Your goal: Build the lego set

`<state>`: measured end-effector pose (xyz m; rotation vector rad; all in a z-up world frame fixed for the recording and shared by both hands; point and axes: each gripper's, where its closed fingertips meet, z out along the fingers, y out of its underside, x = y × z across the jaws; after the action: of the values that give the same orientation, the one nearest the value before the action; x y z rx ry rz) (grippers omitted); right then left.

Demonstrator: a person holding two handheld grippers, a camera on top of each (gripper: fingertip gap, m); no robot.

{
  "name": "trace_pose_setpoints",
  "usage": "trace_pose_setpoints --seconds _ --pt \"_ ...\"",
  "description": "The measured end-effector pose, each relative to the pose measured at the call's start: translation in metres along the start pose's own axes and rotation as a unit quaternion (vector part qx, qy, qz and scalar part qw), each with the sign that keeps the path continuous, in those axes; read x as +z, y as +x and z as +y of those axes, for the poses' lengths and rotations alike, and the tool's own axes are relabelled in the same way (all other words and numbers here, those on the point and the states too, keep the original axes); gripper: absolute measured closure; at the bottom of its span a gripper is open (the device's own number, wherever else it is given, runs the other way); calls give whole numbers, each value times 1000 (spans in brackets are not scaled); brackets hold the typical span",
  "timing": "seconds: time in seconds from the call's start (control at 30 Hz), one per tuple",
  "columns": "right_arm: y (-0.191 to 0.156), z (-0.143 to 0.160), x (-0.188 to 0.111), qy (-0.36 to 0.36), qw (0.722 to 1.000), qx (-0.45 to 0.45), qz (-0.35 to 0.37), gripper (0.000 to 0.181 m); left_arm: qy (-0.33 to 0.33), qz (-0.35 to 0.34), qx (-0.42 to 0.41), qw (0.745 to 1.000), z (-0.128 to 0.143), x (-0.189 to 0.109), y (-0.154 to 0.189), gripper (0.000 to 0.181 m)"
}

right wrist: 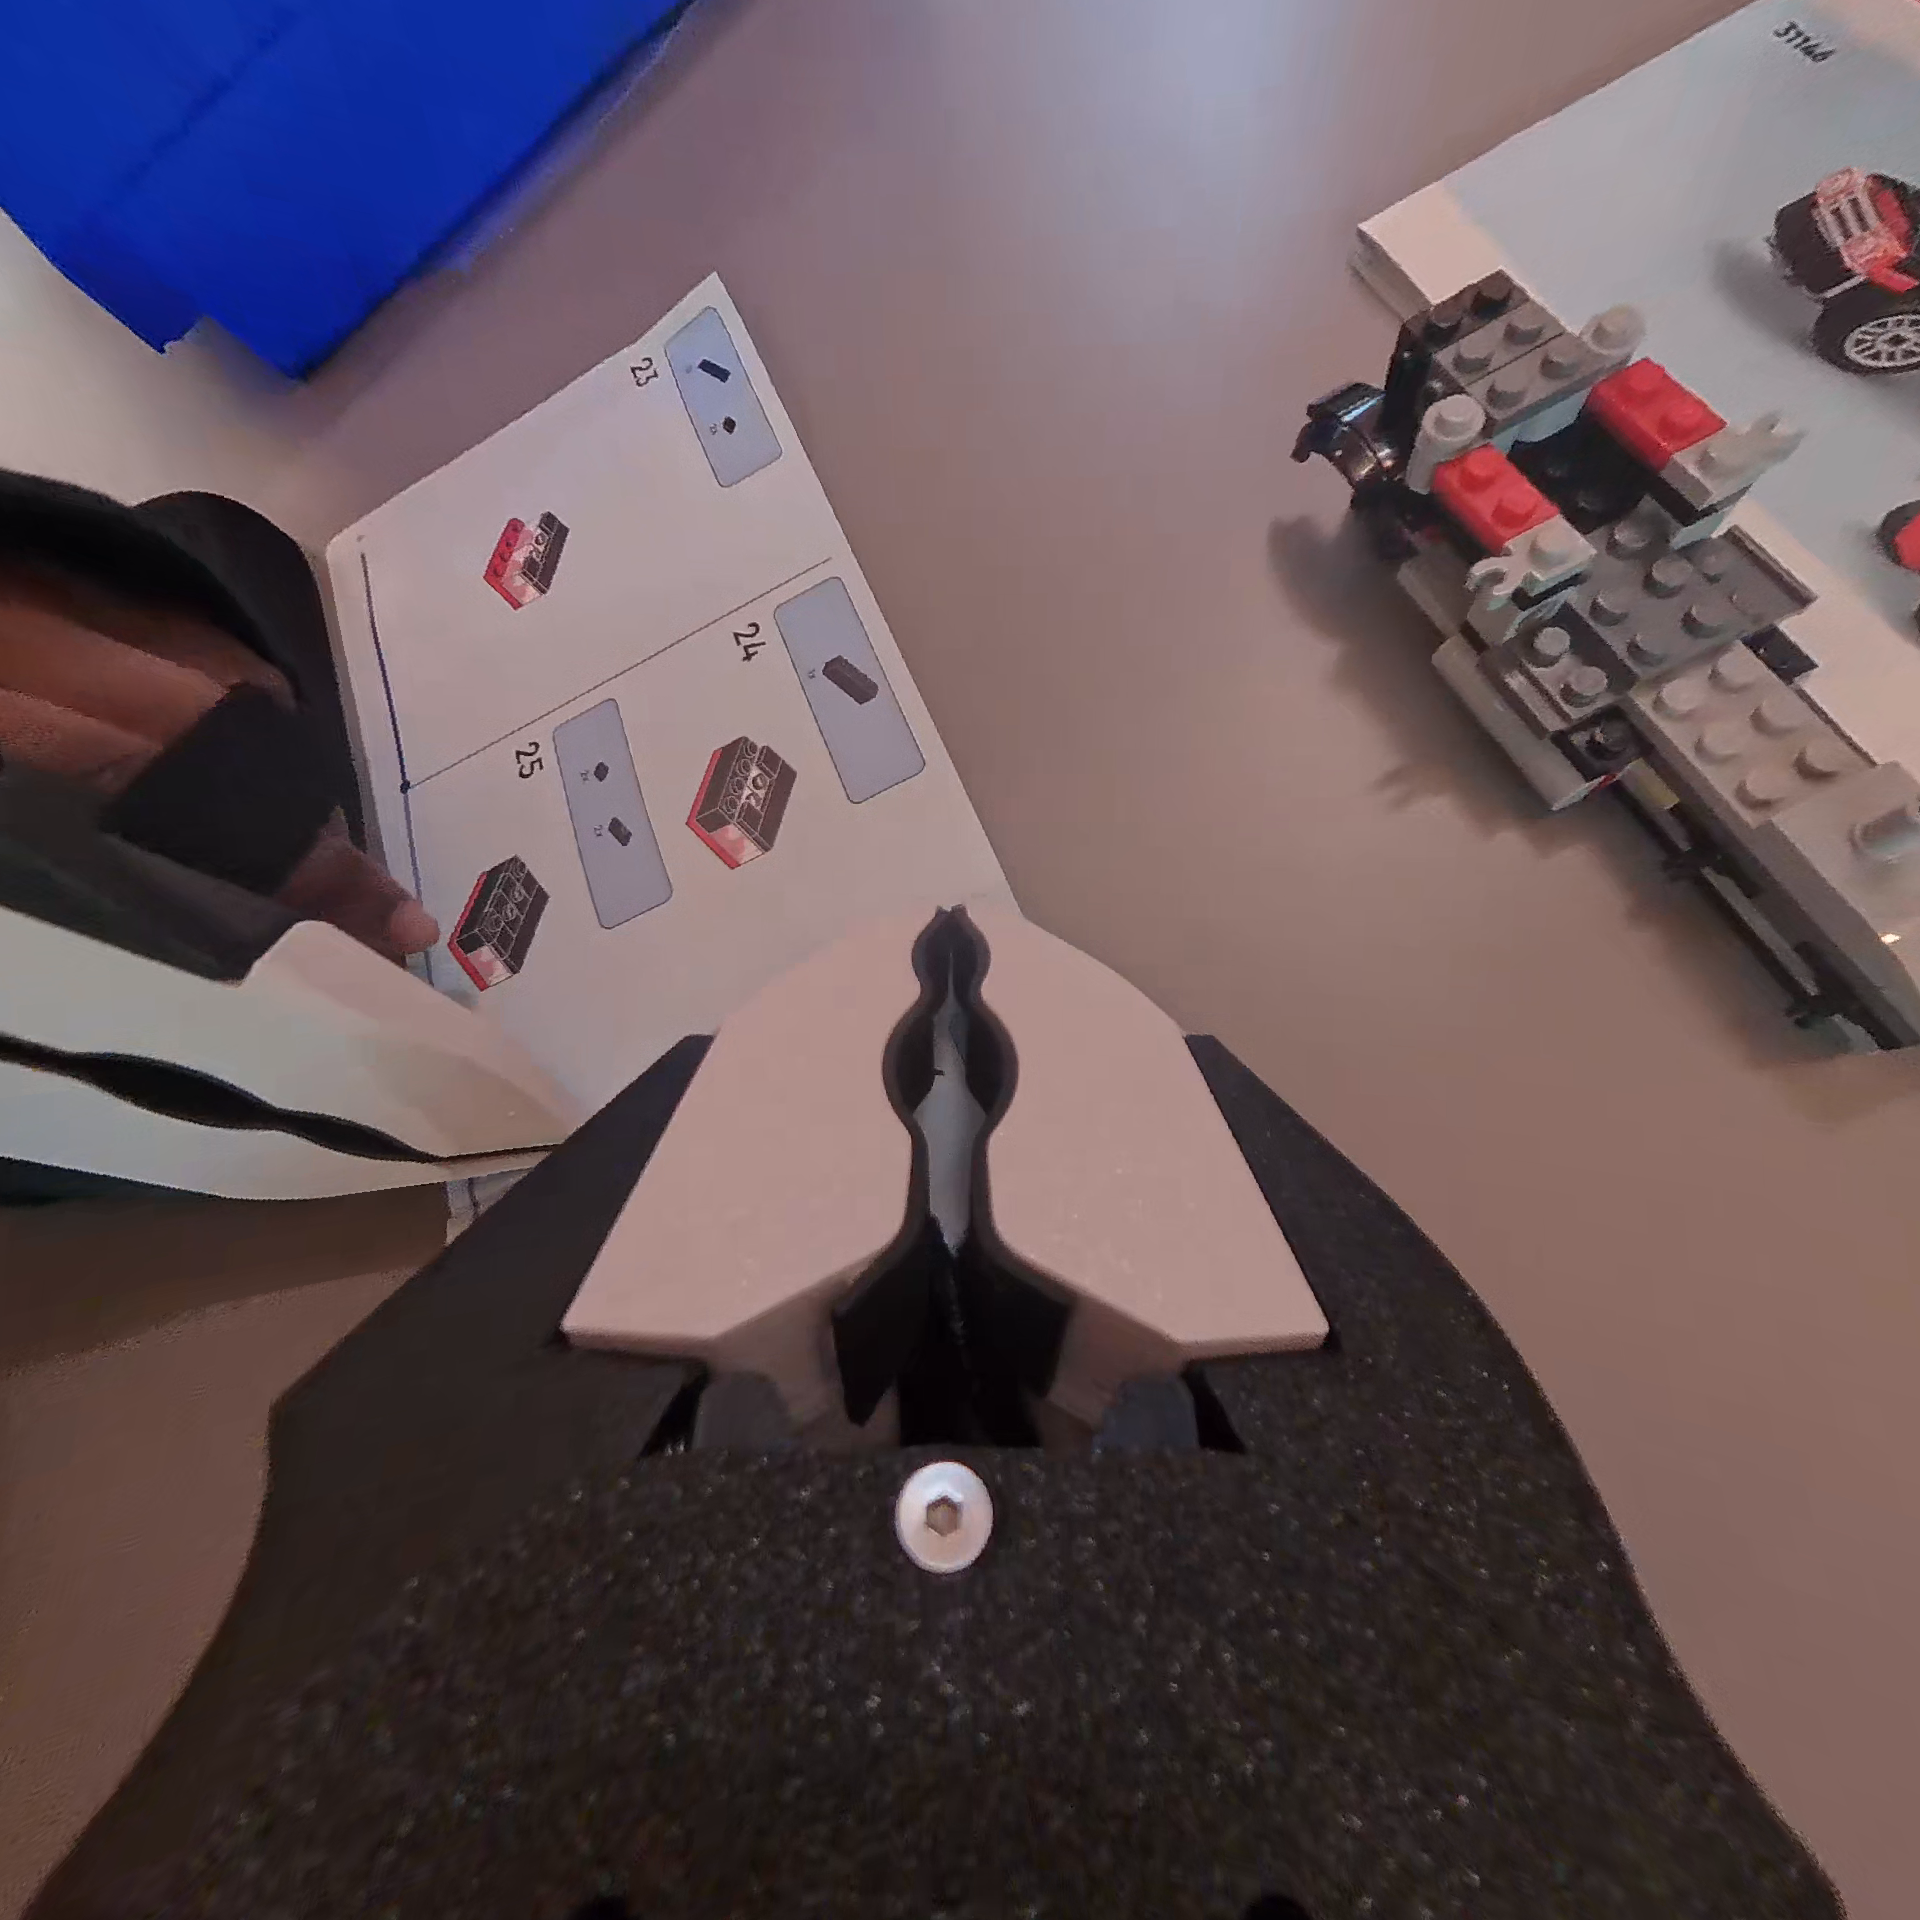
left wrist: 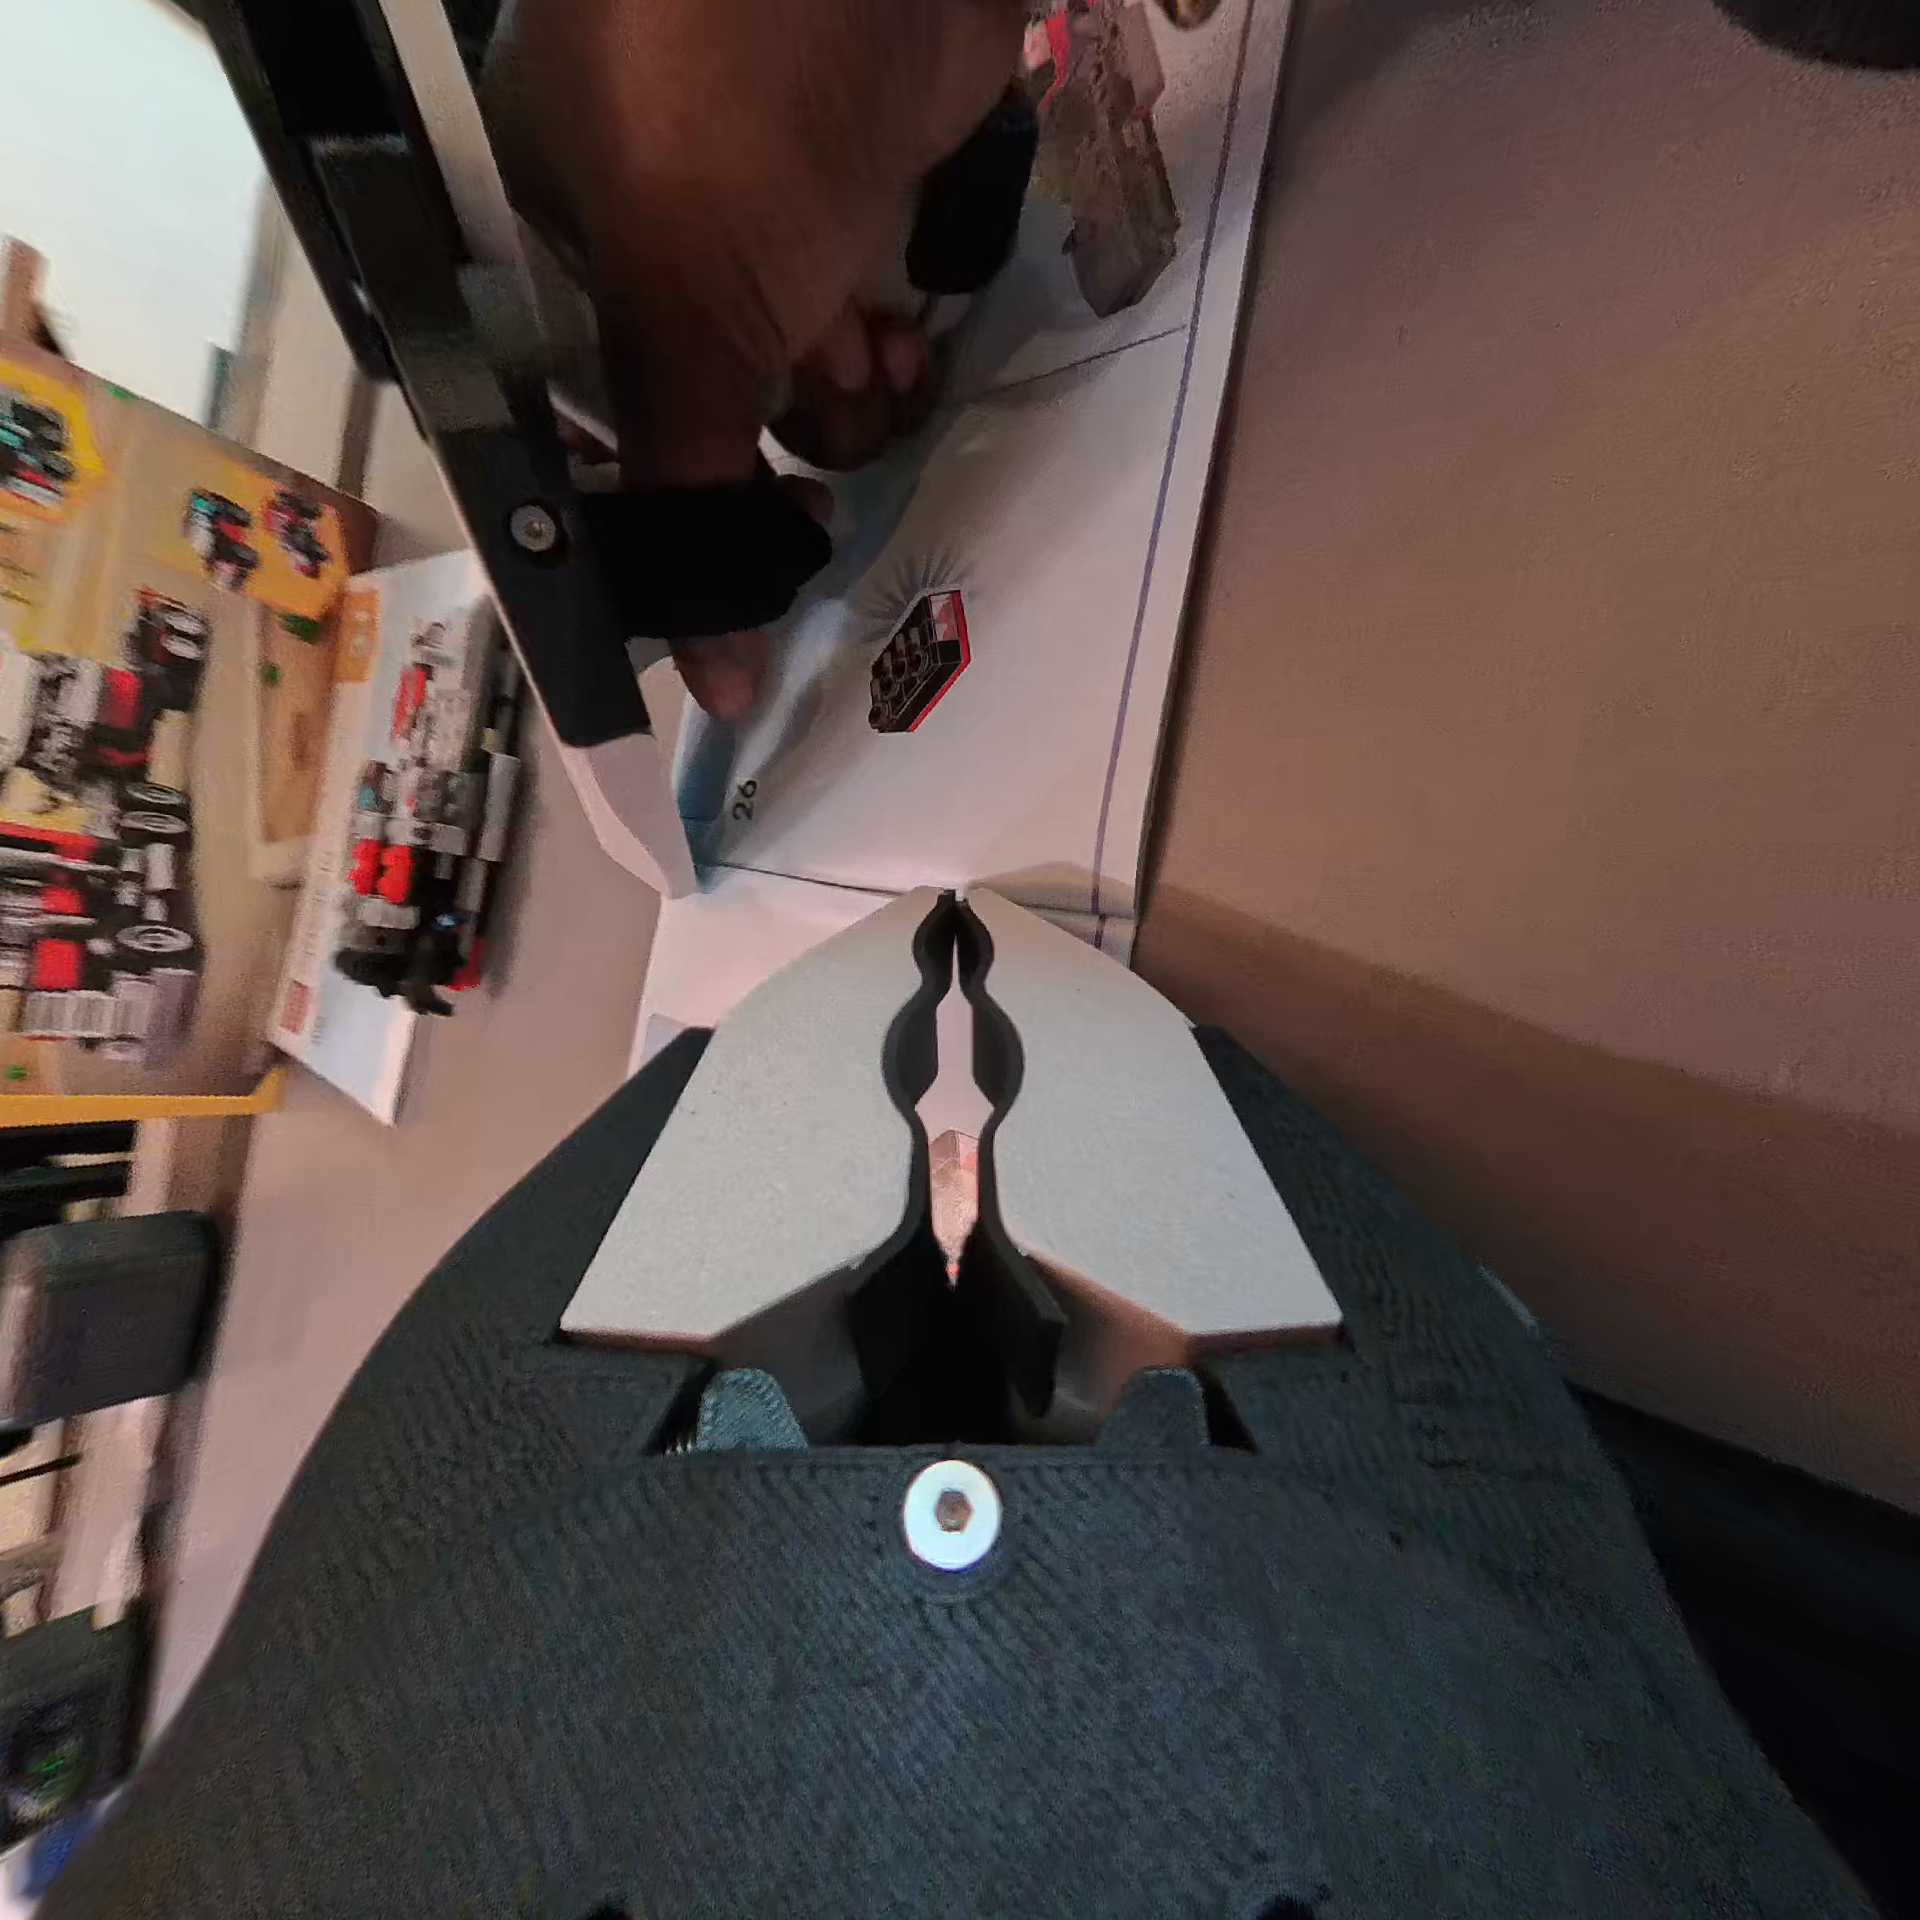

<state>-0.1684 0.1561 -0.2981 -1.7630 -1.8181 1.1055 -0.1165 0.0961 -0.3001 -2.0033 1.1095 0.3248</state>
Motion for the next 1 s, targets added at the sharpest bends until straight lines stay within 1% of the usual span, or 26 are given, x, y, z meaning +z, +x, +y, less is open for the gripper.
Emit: trace_pose_setpoints --seconds 0.07,0.1,0.13,0.17,0.2,0.27,0.3,0.37,0.4,0.43,0.47,0.5,0.57,0.6,0.63,0.67,0.73,0.8,0.87,0.93,1.0 --pt "-1 -2 -4 11 1000 -21 -1 179 -5 -43 34 998 -1 2 -4 180" --pt "-4 -6 -10 29 999 -43 -3 173 -2 -65 57 996 -3 2 -7 180" --pt "-6 -14 -20 50 997 -53 5 162 7 -84 76 994 -6 1 -8 180" --pt "-8 -22 -34 68 996 -62 14 148 22 -97 84 992 -10 0 -10 178" --pt "-7 -29 -51 82 994 -68 32 135 38 -106 78 991 -13 -3 -13 176" --pt "1 -36 -89 104 987 -71 101 117 70 -124 36 989 -18 -12 -22 173" --pt "6 -34 -109 113 981 -66 141 110 95 -137 5 986 -21 -18 -30 173" --pt "19 -17 -143 125 968 -25 216 104 159 -167 -78 970 -28 -35 -51 170" --pt "26 -2 -156 124 961 10 246 103 197 -180 -128 955 -29 -46 -63 168" --pt "32 16 -165 114 955 50 268 103 238 -188 -184 935 -30 -57 -75 166" --pt "35 35 -172 100 951 84 281 102 283 -189 -243 908 -28 -69 -87 164" --pt "37 51 -176 85 946 110 292 101 327 -184 -301 876 -24 -80 -98 162" --pt "37 78 -180 49 938 135 316 98 404 -156 -399 808 -12 -100 -114 155" --pt "37 89 -181 21 934 135 331 98 425 -137 -432 783 -8 -106 -117 153" --pt "35 99 -181 -9 932 127 338 97 432 -127 -452 770 -4 -108 -119 153" --pt "31 106 -177 -34 934 121 333 97 431 -129 -458 767 -1 -109 -120 152" --pt "28 117 -174 -62 934 128 329 98 418 -153 -440 780 1 -109 -121 152" --pt "34 124 -178 -61 924 141 350 106 403 -174 -412 798 0 -107 -119 152" --pt "39 128 -181 -55 919 157 358 106 397 -176 -395 809 -4 -106 -117 152" --pt "42 129 -182 -44 920 163 355 113 393 -174 -386 817 -6 -104 -115 152" --pt "46 130 -182 -40 921 167 349 124 391 -172 -383 819 -6 -103 -114 153"
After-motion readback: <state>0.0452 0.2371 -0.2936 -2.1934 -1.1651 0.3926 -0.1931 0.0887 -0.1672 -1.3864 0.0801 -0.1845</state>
